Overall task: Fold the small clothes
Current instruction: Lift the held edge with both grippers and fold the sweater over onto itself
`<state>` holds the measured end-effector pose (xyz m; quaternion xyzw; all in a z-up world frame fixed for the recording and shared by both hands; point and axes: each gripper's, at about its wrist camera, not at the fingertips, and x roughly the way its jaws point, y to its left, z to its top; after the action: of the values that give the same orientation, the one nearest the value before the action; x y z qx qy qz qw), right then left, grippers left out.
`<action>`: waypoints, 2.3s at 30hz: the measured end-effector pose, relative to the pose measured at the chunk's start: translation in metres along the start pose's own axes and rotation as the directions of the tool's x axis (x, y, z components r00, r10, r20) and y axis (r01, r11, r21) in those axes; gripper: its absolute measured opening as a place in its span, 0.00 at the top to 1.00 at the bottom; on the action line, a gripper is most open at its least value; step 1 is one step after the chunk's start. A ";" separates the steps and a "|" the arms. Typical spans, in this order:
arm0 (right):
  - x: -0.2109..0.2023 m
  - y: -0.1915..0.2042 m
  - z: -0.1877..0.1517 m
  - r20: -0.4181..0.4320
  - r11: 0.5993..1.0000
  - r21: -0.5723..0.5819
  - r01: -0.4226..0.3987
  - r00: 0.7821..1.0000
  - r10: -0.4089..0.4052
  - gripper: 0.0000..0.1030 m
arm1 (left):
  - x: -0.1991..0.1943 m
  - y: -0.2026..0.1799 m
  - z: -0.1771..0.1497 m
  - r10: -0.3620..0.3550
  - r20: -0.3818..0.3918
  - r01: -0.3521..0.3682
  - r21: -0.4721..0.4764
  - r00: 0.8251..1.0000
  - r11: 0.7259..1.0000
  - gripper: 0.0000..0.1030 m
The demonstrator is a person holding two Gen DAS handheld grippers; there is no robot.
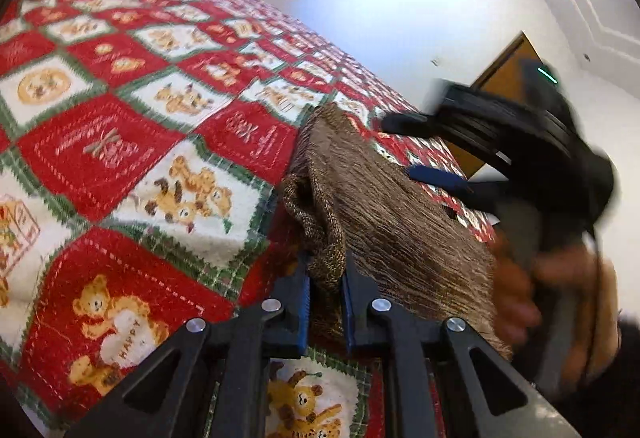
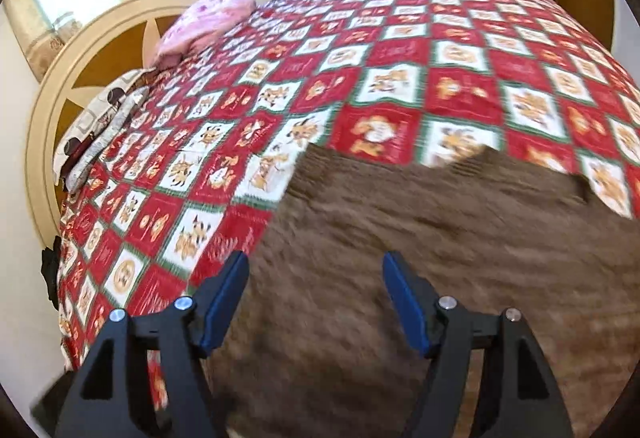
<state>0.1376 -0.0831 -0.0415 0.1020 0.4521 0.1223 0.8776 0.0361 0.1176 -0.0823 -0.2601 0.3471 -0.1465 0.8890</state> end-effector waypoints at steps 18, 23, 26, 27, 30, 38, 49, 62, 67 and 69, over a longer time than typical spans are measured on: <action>0.088 0.053 0.020 -0.066 0.918 -0.313 0.244 0.959 -0.277 0.54 | 0.008 0.003 0.000 -0.046 -0.015 0.046 0.011 0.999 0.999 0.88; 0.072 0.012 0.033 -0.103 0.989 -0.100 0.104 0.988 -0.115 0.83 | 0.007 0.002 0.001 -0.033 -0.016 0.033 0.013 0.999 0.999 0.88; 0.059 -0.008 0.032 -0.102 1.000 0.026 0.002 0.995 0.001 0.84 | 0.004 -0.009 0.002 -0.025 -0.011 0.026 0.064 1.000 0.998 0.88; 0.054 -0.012 0.032 -0.099 0.998 0.051 -0.026 0.995 0.031 0.84 | 0.001 -0.015 0.004 -0.029 -0.003 0.029 0.088 1.000 0.996 0.88; 0.038 -0.021 0.033 -0.076 0.995 0.081 -0.066 0.995 0.072 0.84 | -0.006 -0.031 0.008 -0.032 0.021 0.028 0.161 0.999 0.987 0.88; -0.021 -0.057 0.038 0.001 0.991 0.107 -0.078 0.997 0.078 0.84 | -0.020 -0.084 0.005 -0.101 0.039 0.080 0.360 0.994 0.930 0.88; -0.080 -0.146 0.013 0.040 0.985 0.170 0.010 0.999 -0.017 0.84 | 0.000 -0.167 -0.025 -0.237 -0.100 0.252 0.552 0.966 0.794 0.88; -0.121 -0.224 -0.018 0.040 0.987 0.146 0.067 0.996 -0.074 0.84 | 0.046 -0.239 -0.068 -0.271 -0.240 0.362 0.636 0.932 0.681 0.88; -0.129 -0.251 -0.029 0.050 0.985 0.164 0.058 0.997 -0.067 0.84 | 0.061 -0.258 -0.083 -0.274 -0.284 0.394 0.642 0.919 0.658 0.88; -0.131 -0.259 -0.030 0.054 0.984 0.170 0.055 0.996 -0.065 0.84 | 0.066 -0.263 -0.089 -0.271 -0.294 0.400 0.647 0.916 0.649 0.88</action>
<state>0.0709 -0.3668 -0.0330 0.1656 0.4377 0.0539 0.8821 0.0011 -0.1601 -0.0252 0.0466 0.2868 -0.4502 0.8444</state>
